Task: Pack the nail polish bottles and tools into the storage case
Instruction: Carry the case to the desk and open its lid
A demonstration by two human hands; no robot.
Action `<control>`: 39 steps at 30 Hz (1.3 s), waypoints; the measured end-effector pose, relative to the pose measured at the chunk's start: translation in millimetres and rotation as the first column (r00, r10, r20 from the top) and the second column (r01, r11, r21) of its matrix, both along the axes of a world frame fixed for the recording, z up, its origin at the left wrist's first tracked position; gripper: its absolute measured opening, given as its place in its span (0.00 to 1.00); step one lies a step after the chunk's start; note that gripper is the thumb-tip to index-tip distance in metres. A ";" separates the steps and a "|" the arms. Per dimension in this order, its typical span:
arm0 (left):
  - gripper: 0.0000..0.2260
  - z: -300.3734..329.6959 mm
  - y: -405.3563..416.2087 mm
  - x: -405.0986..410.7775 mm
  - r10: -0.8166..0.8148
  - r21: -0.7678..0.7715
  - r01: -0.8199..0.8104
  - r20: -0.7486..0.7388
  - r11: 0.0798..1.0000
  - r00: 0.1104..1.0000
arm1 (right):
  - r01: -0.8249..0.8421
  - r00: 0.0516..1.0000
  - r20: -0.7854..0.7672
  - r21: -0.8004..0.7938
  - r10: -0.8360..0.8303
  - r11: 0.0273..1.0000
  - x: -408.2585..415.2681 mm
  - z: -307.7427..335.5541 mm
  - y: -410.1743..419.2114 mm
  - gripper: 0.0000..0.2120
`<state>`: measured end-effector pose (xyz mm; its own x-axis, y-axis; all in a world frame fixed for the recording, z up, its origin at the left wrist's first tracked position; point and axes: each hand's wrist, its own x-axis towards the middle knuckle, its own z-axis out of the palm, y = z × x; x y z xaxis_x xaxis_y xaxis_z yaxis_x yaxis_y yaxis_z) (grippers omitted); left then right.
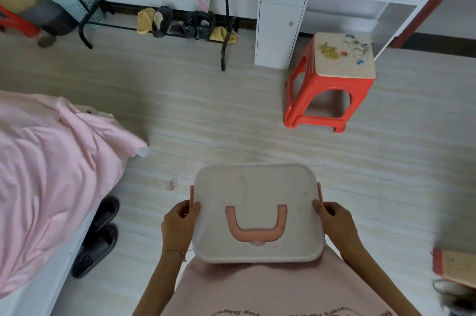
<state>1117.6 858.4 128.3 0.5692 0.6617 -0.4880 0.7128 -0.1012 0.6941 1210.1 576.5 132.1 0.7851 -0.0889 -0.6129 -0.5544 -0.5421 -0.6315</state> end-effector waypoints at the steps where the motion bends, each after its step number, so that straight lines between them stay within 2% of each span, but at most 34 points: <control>1: 0.08 -2.8 6.0 14.2 -0.010 -0.005 0.010 -0.014 1.000 1.000 | 0.010 1.000 -0.007 0.004 -0.010 1.000 11.7 -3.3 5.0 0.12; 7: 0.09 -17.9 54.7 134.7 -0.103 -0.011 0.102 -0.033 0.995 0.994 | 0.096 0.995 -0.032 -0.003 -0.096 0.995 97.0 -15.7 45.3 0.12; 15: 0.10 -4.9 123.2 316.1 -0.260 0.042 0.259 0.005 0.965 0.966 | 0.186 0.982 0.046 -0.019 -0.185 0.982 236.9 3.6 104.2 0.11; 24: 0.11 -13.0 129.8 446.2 -0.222 0.030 0.223 -0.038 0.974 0.974 | 0.344 0.939 0.015 0.016 -0.344 0.939 357.6 -7.4 129.3 0.10; 27: 0.11 -17.5 129.4 493.9 -0.204 0.030 0.205 -0.032 0.978 0.978 | 0.320 0.947 0.007 0.016 -0.320 0.947 413.1 -14.4 128.2 0.10; 31: 0.11 -10.2 128.8 574.7 -0.198 0.051 0.198 -0.014 0.979 0.980 | 0.210 0.976 0.050 0.024 -0.211 0.977 513.5 -14.3 120.5 0.12; 39: 0.09 20.6 128.3 732.0 -0.226 0.079 0.219 0.085 0.972 0.970 | 0.259 0.962 0.075 0.046 -0.262 0.965 661.3 -1.9 118.6 0.13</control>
